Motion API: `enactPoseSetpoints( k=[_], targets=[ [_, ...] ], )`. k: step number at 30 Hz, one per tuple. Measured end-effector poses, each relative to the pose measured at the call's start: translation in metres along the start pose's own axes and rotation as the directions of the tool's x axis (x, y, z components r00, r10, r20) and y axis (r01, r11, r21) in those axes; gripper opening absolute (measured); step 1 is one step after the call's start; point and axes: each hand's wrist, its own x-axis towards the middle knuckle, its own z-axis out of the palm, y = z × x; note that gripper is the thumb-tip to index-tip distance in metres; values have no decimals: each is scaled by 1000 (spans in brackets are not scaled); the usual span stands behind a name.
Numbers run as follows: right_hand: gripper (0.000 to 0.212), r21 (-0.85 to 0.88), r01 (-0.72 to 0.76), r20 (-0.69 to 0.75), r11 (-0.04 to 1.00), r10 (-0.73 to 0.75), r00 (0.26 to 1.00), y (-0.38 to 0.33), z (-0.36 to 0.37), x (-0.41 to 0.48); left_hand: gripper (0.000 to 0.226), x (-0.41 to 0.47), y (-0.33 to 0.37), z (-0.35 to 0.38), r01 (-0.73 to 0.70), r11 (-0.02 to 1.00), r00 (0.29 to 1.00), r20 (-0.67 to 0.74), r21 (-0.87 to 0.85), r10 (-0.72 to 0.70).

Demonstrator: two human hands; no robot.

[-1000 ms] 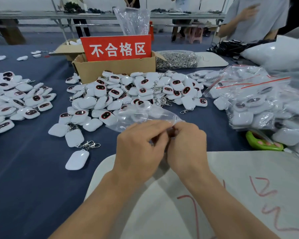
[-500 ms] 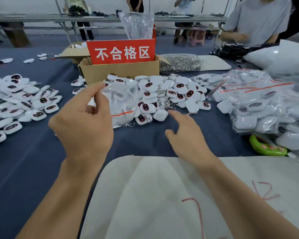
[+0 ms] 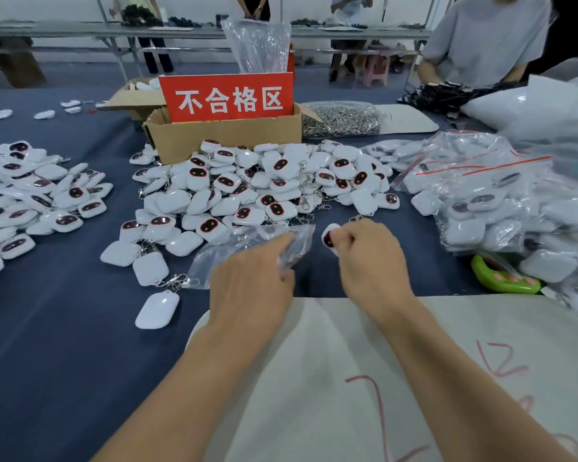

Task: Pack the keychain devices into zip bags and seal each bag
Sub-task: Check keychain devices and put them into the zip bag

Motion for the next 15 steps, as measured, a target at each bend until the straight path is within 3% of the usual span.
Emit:
enactPoseSetpoints(
  k=[2,4,6,10,13,15],
  targets=[
    [39,377,-184,-8,908,202,979,2,-11,-10,38,2,-3,0,63,997,998,-25,45,-62],
    [28,588,-272,135,762,239,962,-3,-20,-22,42,5,-2,0,129,986,989,-90,110,-119],
    [26,679,-311,252,665,188,949,-9,-23,-30,50,4,4,-2,101,990,983,-163,94,-85],
    [19,760,-406,380,508,159,911,-18,-28,-29,42,-3,18,-4,-58,968,989,-147,-242,23],
    [15,768,-449,433,457,146,890,-17,-30,-27,36,-1,18,-5,59,881,995,-41,-469,-88],
    [15,771,-445,441,456,123,889,-18,-32,-28,32,3,15,-4,173,776,985,115,-606,-130]
  ],
)
